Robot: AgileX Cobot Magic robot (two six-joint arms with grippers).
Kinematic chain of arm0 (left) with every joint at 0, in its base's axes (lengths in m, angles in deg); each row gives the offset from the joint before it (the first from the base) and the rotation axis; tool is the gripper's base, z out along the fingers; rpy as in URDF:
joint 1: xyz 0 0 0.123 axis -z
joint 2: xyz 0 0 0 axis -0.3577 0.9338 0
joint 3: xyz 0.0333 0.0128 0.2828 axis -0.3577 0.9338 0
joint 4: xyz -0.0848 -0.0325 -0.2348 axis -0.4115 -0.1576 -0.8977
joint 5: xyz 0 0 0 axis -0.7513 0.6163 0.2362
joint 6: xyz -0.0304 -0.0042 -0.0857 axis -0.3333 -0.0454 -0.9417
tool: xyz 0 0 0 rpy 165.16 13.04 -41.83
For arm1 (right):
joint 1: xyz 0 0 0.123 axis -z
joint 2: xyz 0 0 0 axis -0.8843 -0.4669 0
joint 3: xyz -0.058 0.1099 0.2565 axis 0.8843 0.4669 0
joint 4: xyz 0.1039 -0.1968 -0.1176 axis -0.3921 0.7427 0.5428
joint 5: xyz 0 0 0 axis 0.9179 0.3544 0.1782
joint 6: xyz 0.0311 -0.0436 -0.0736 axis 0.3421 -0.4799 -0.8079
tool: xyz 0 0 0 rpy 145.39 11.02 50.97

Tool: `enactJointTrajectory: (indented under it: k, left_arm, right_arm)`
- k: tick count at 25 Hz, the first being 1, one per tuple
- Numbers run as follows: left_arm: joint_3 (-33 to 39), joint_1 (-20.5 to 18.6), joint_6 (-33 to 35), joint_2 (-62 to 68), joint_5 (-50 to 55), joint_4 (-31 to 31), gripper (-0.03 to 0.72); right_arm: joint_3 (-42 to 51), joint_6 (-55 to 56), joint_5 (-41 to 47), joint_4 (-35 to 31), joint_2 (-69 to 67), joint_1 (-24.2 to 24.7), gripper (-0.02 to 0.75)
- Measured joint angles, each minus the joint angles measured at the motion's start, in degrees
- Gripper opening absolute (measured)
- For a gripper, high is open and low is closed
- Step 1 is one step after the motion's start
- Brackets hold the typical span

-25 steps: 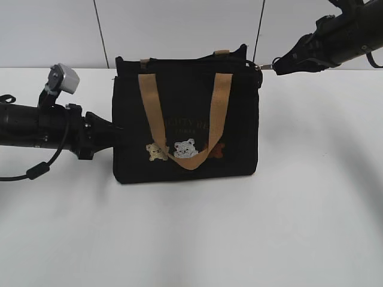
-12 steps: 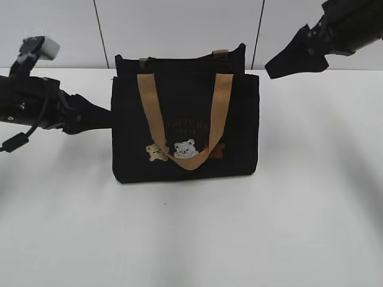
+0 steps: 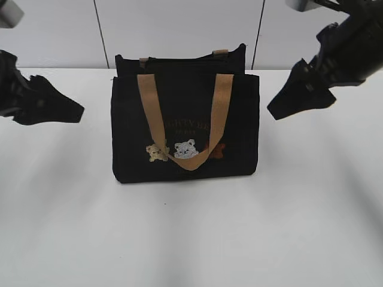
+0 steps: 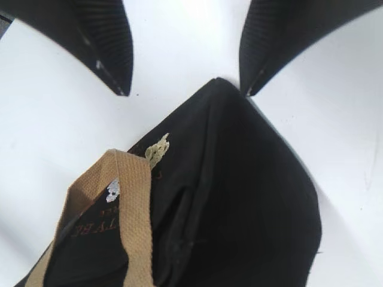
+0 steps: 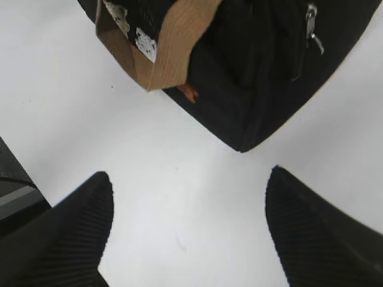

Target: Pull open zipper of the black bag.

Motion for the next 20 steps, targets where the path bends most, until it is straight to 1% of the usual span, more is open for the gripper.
enactJointTrajectory:
  k: [2, 6, 11, 15, 20]
  left_arm:
    - [1.14, 0.04, -4.61, -4.6, 0.26, 3.38, 0.424]
    - [5.36, 0.04, -10.33, -13.36, 1.58, 8.19, 0.425]
    - [10.74, 0.04, -17.56, -24.43, 4.87, 13.73, 0.426]
    - [12.73, 0.04, -27.16, -35.48, 8.76, 21.71, 0.426]
    - [12.92, 0.04, -40.78, -45.83, 16.24, 32.24, 0.426]
  right_arm:
    - [3.99, 0.44, -1.23, 0.39, 3.55, 0.0, 0.596]
    - [10.99, 2.34, -3.4, 0.96, 12.22, 0.0, 0.596]
    - [18.04, 8.0, -4.71, 1.74, 24.89, 0.0, 0.596]
    - [24.66, 15.26, -6.52, 3.97, 35.42, 0.0, 0.596]
    - [32.39, 26.16, -6.69, 9.53, 50.88, 0.0, 0.596]
